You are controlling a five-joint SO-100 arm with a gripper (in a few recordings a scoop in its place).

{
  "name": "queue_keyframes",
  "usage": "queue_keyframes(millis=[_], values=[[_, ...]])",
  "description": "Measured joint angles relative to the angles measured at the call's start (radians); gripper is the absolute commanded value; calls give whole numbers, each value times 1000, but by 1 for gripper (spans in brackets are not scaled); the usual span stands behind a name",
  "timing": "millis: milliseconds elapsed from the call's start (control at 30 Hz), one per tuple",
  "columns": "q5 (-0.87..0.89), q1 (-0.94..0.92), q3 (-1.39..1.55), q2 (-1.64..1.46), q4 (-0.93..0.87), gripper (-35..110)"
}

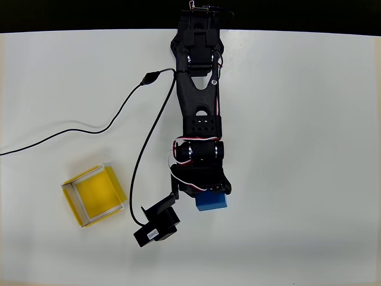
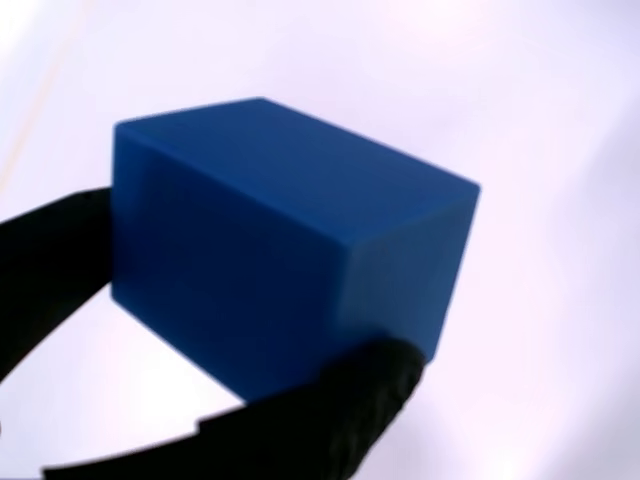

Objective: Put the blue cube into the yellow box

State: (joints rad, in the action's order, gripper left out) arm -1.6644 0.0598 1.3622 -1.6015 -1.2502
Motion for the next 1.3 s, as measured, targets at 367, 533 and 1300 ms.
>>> queue_keyframes(millis=[367,533,1300], values=[[-181,-403,210,-163,186,27],[-193,-561,213,-163,276,27],[-193,-712,-141,296,531,27]])
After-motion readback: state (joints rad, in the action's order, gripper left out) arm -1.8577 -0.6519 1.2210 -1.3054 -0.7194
